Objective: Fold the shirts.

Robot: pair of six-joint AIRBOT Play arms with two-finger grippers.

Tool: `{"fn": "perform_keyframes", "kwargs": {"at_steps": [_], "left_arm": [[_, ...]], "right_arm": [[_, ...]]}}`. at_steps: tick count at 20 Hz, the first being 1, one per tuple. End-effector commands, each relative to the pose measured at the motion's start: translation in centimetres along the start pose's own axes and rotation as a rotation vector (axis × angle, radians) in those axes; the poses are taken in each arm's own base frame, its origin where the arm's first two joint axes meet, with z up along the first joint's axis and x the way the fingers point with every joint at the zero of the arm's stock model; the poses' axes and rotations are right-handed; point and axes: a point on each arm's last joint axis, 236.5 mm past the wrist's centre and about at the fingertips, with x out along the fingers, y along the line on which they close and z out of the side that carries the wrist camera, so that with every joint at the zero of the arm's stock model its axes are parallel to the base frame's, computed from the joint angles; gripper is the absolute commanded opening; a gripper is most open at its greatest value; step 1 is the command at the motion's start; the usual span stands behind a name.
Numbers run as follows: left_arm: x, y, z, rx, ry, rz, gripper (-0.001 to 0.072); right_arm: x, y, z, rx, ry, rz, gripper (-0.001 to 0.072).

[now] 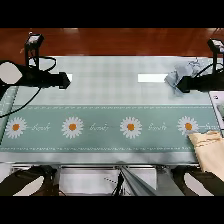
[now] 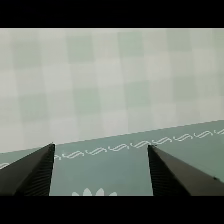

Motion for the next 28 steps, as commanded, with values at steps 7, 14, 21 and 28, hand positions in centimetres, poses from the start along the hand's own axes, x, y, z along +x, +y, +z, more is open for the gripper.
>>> {"fn": "perform_keyframes", "kwargs": {"at_steps": [7, 14, 21, 28], "left_arm": [[0.0, 0.1, 1.4, -0.001, -0.059, 0.000, 0.0720], [0.0, 0.0, 1.2, 0.000, -0.048, -0.001, 0.0720], [0.0, 0.0, 1.2, 0.000, -0.048, -0.001, 0.0720], [-2.0, -0.4, 2.7, 0.006, -0.097, -0.008, 0.0719]], "right_arm": [[0.5, -9.3, 12.4, 0.067, -0.523, -0.318, 0.0571], [13.2, -16.9, 6.9, 0.777, -0.407, -0.185, 0.0576], [20.2, -15.9, 3.3, 0.859, -0.295, -0.160, 0.0544], [18.7, -15.0, 4.4, 0.887, -0.310, -0.126, 0.0020]]}}
